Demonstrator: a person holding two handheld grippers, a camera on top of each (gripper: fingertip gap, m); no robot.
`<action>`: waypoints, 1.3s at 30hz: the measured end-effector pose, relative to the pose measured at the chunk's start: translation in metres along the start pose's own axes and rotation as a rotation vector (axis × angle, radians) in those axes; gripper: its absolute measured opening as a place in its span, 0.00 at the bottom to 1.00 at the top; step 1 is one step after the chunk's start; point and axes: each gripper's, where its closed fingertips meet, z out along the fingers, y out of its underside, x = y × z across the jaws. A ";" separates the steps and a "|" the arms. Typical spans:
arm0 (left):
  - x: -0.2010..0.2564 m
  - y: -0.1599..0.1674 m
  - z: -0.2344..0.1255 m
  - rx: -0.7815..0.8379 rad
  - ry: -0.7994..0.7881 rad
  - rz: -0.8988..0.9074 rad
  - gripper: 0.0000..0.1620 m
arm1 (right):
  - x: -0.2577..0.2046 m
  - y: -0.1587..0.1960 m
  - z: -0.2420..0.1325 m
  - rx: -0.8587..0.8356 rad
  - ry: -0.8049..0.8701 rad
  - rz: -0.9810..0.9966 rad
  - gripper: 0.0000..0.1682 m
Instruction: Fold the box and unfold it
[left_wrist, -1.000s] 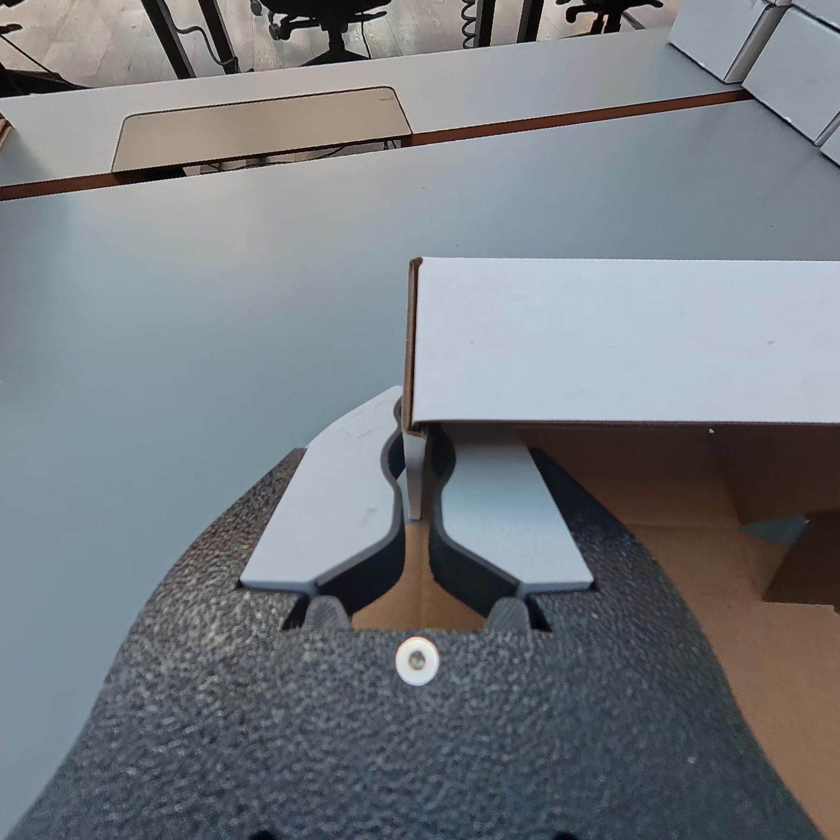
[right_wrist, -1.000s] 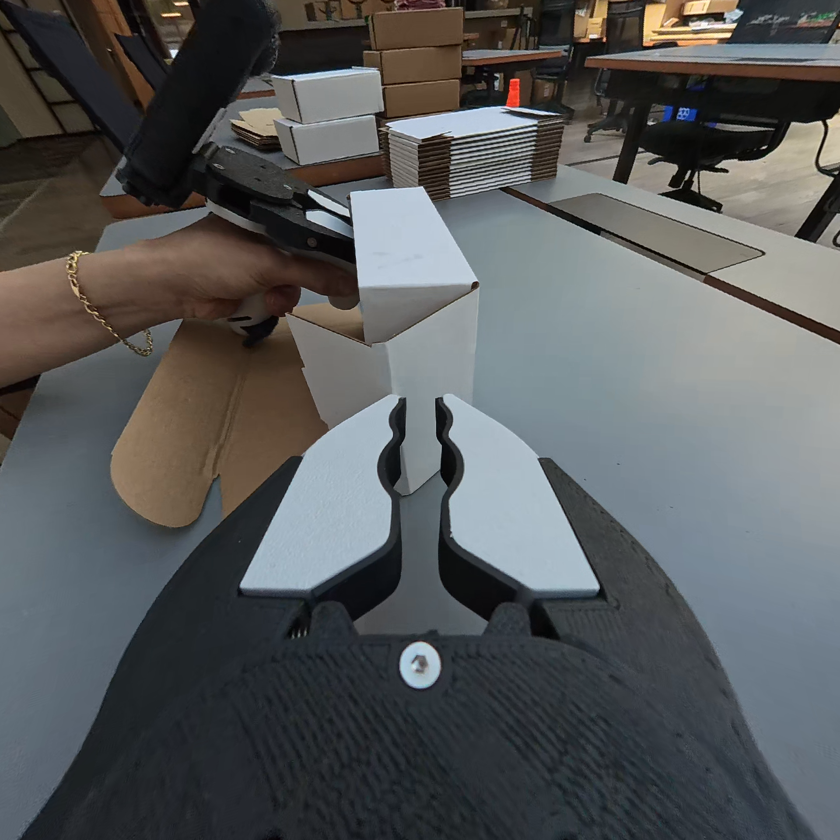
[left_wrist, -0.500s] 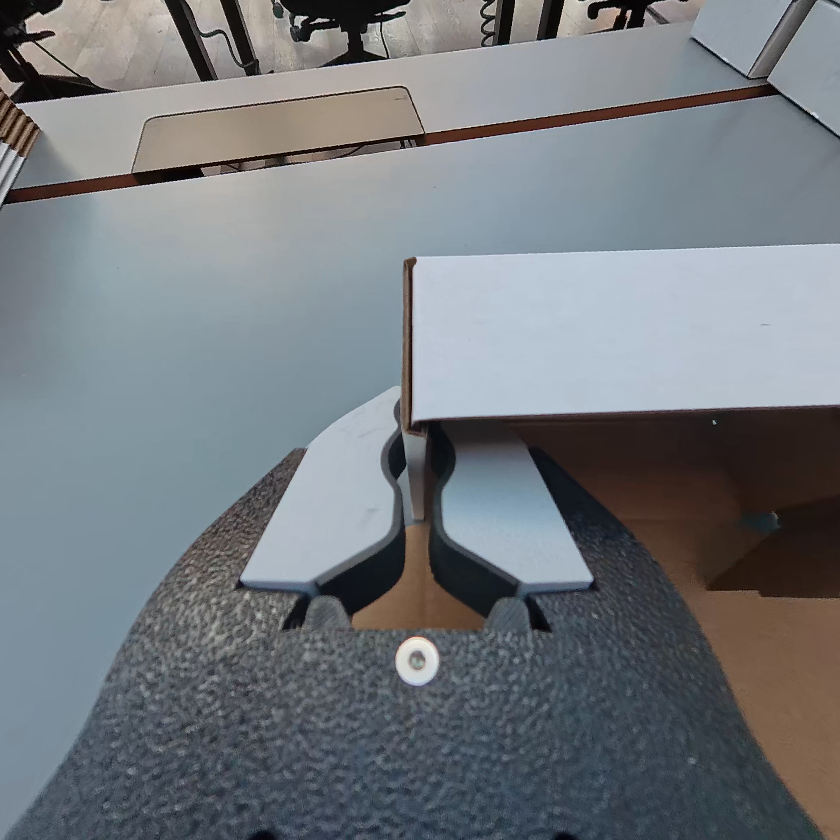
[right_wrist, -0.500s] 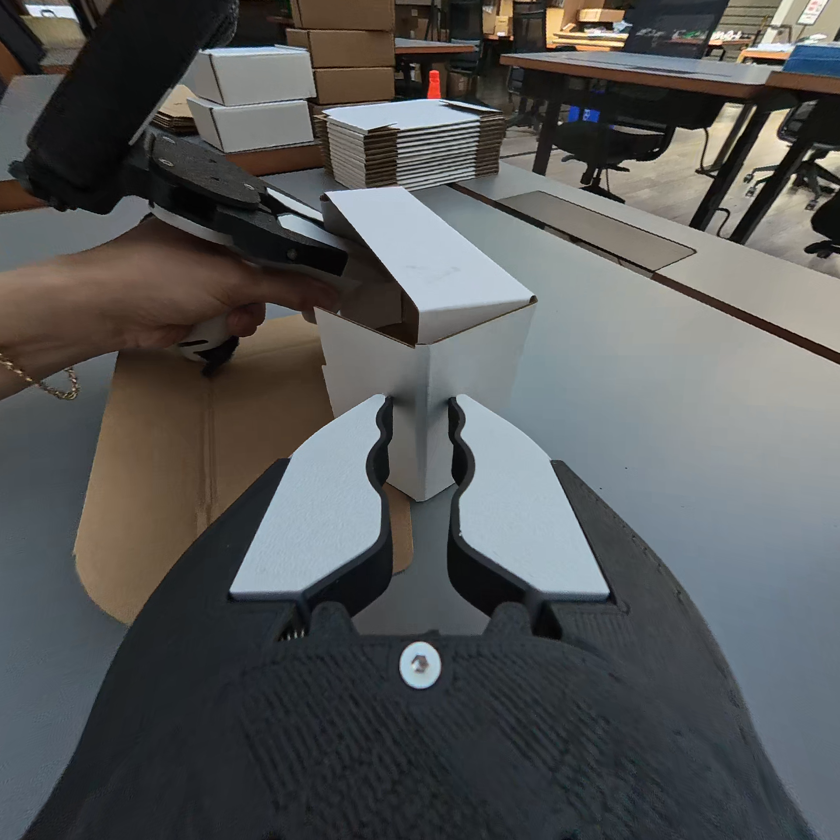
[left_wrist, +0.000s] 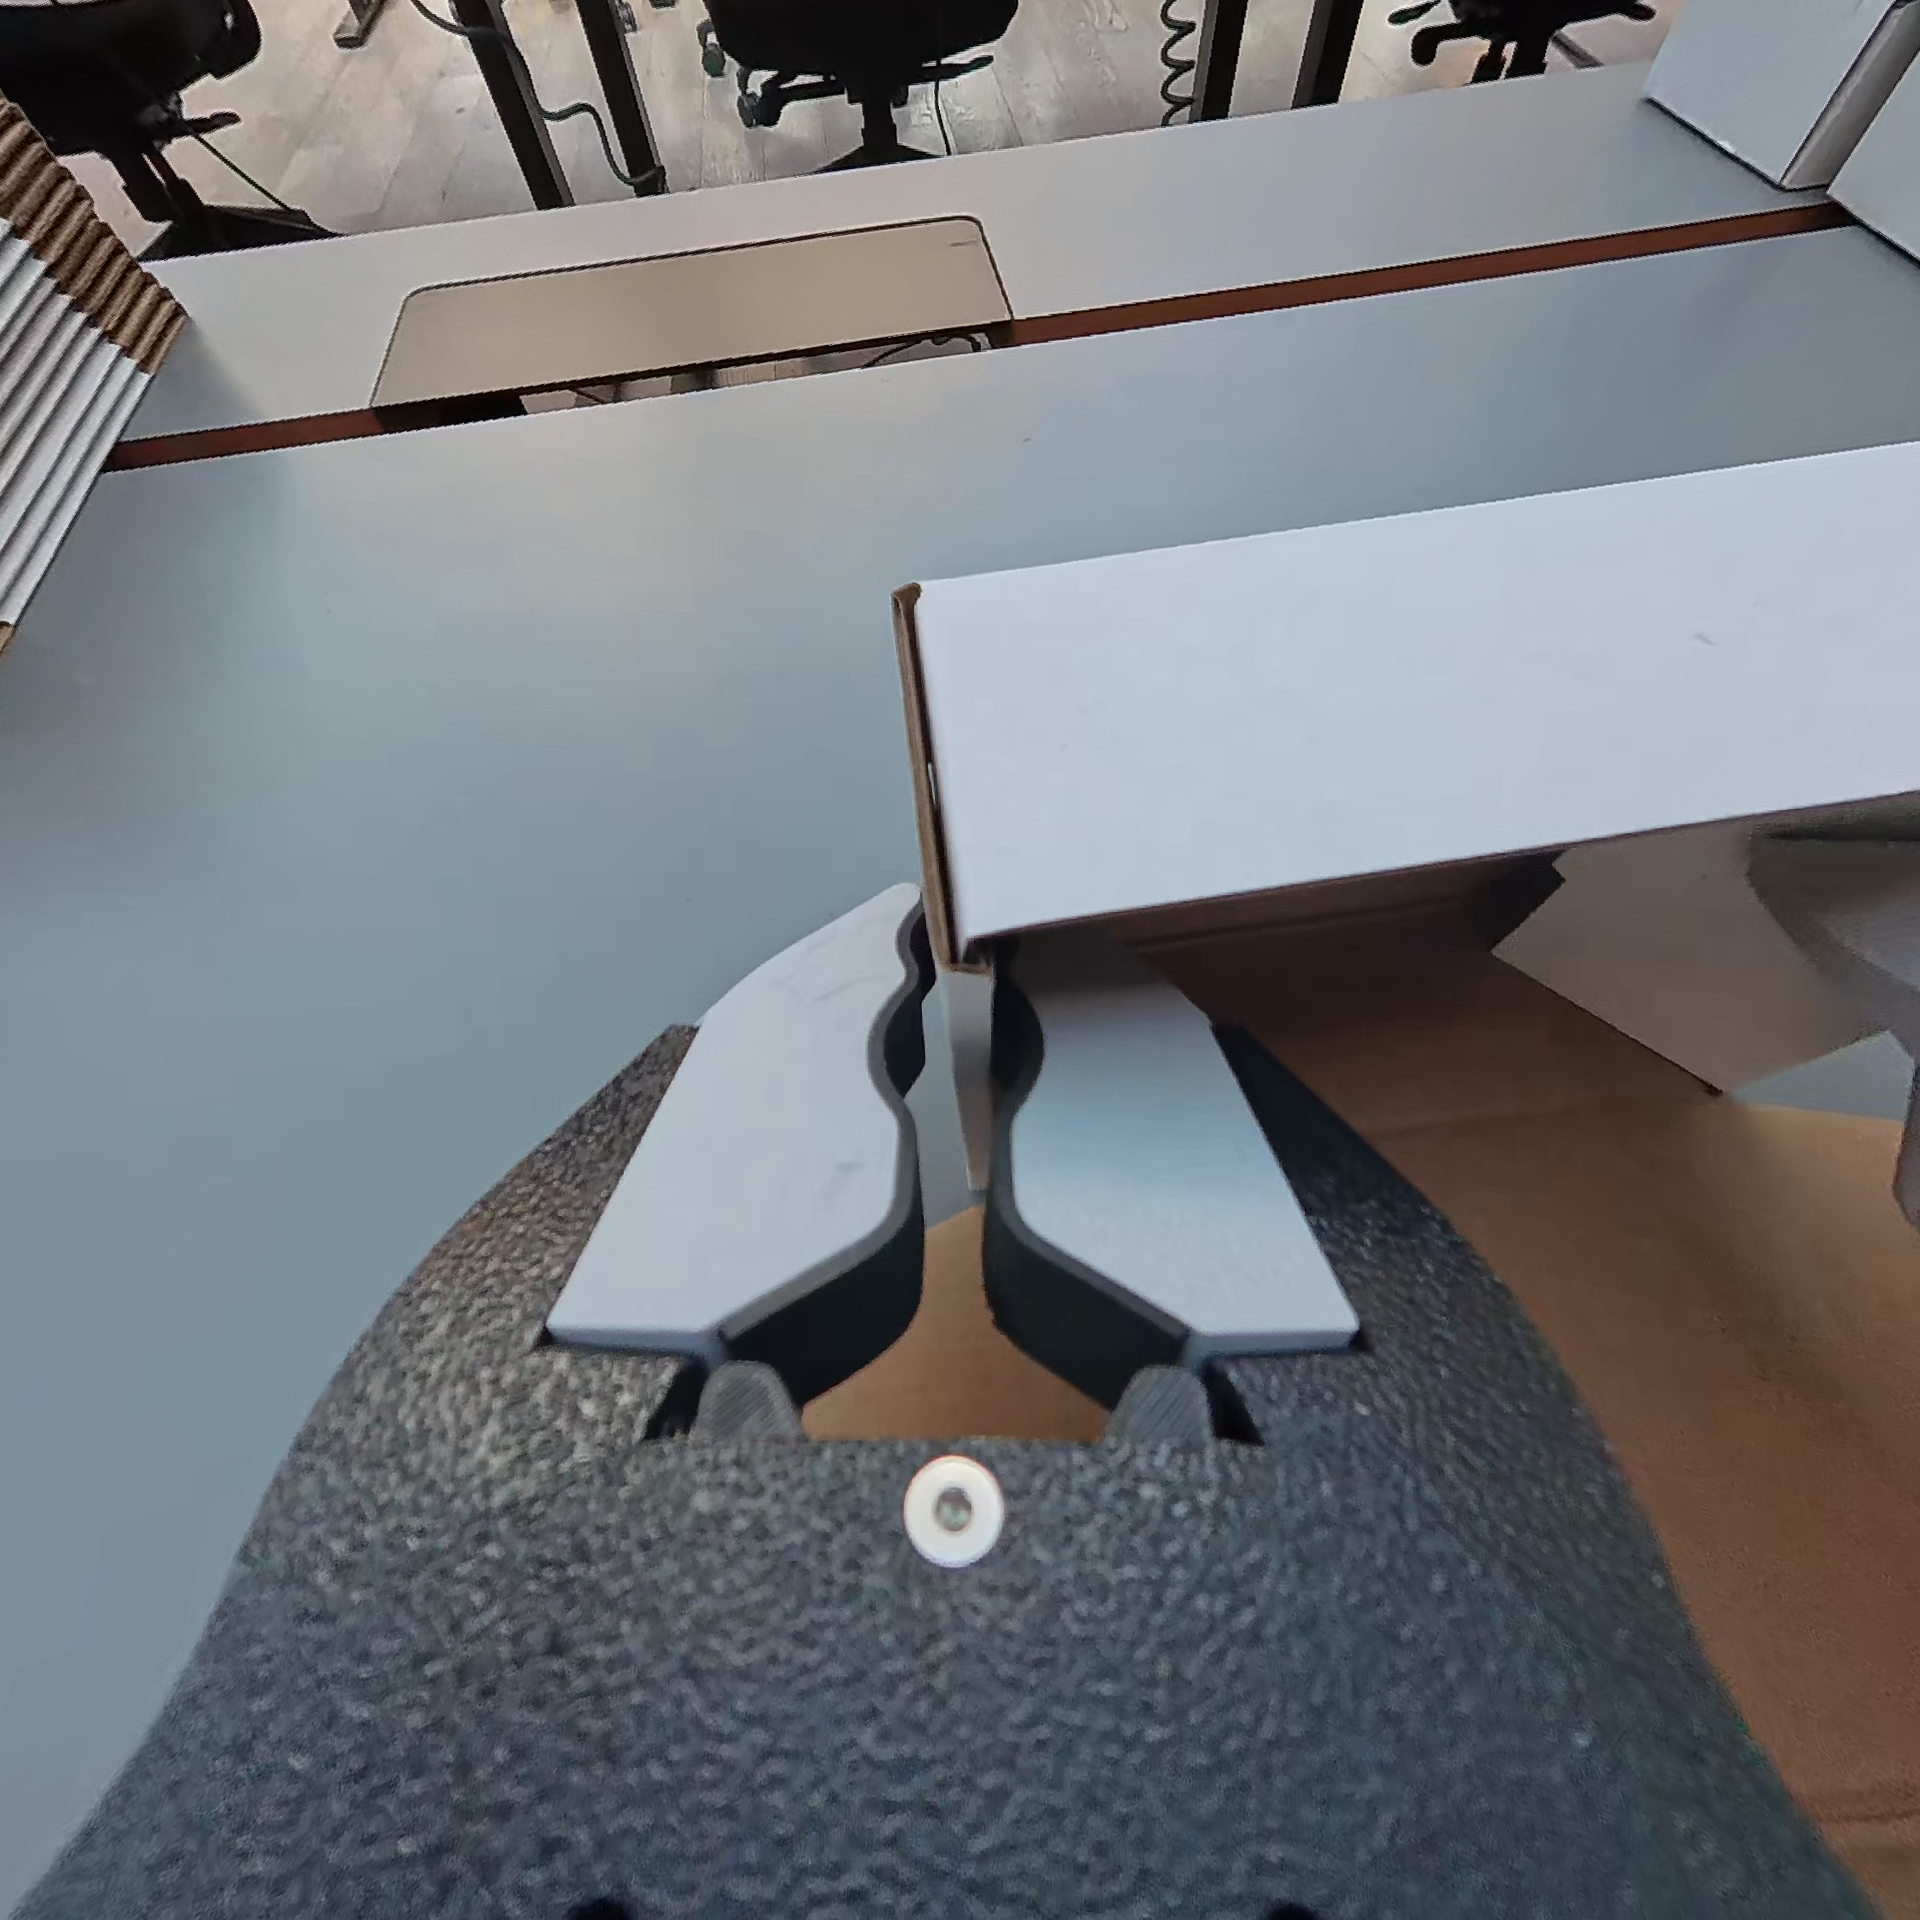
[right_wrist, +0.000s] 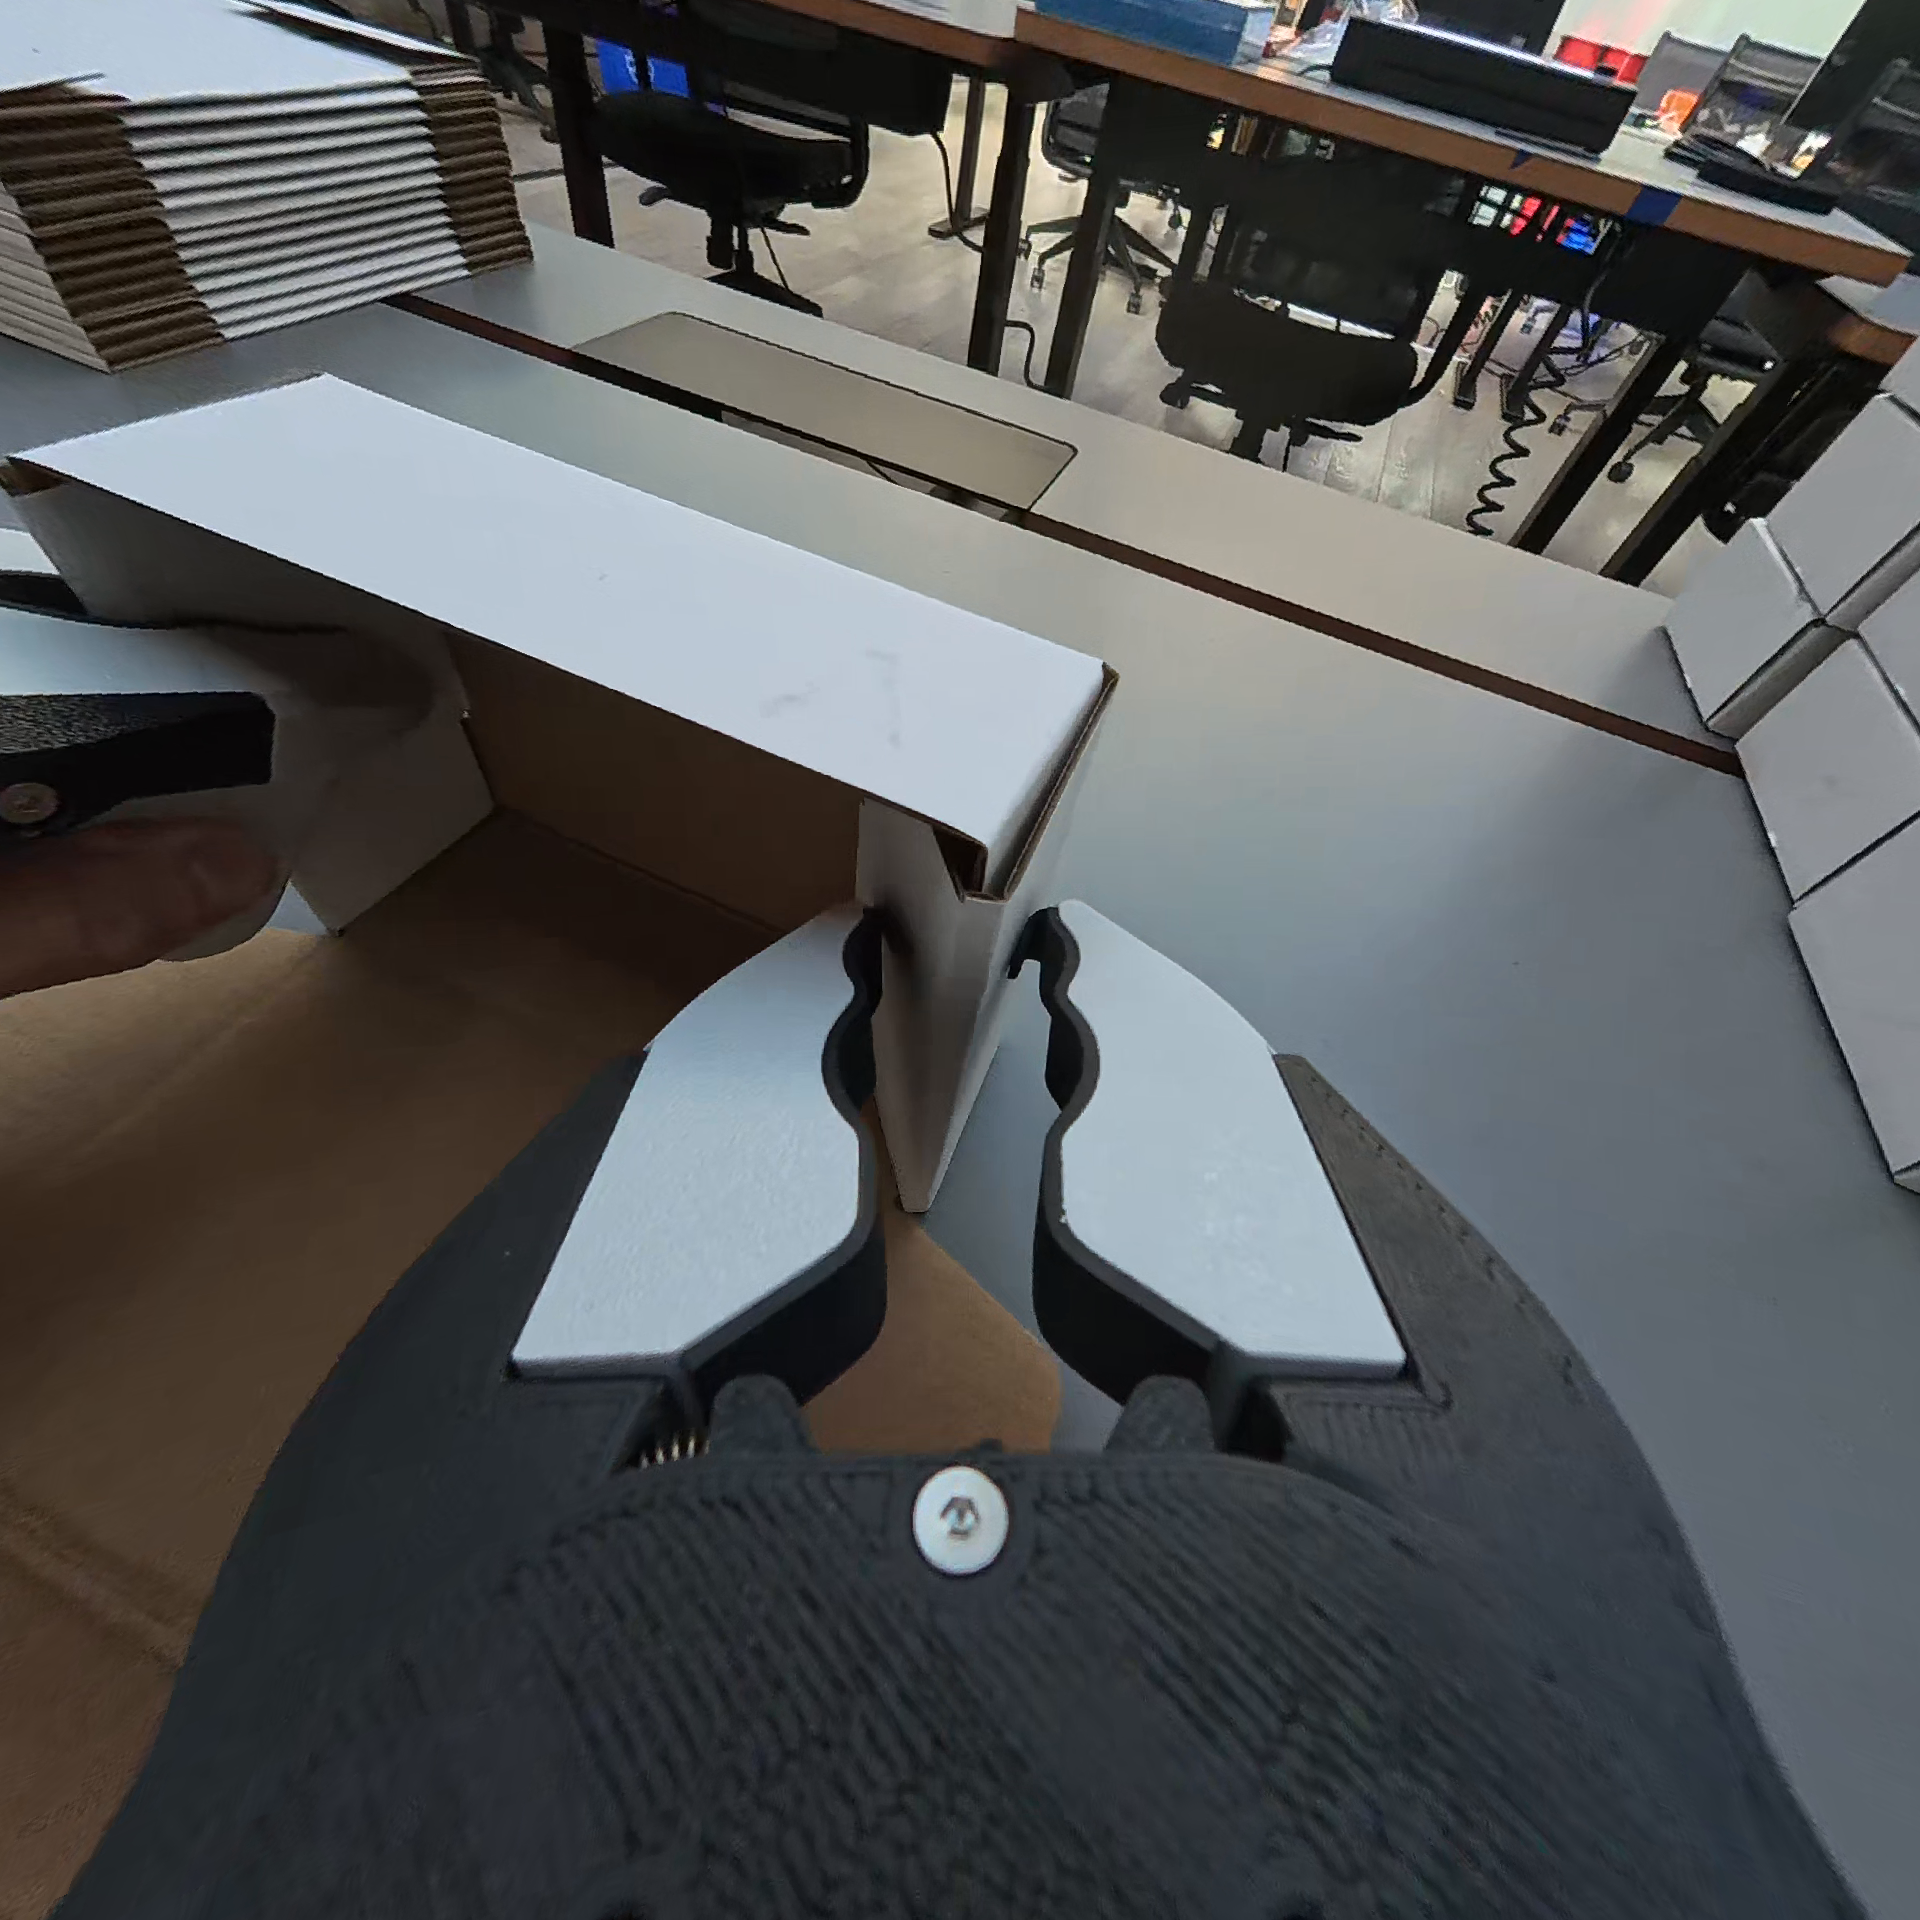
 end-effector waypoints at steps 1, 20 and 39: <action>0.000 0.000 0.000 0.003 -0.007 -0.001 0.04 | 0.001 0.001 0.001 -0.009 0.020 0.007 0.17; -0.007 -0.003 0.002 0.031 -0.043 -0.091 0.04 | 0.007 0.000 0.011 -0.035 0.144 -0.096 0.07; -0.036 -0.065 -0.020 0.239 -0.095 -0.267 0.02 | 0.002 -0.094 0.002 0.366 0.192 -0.043 0.04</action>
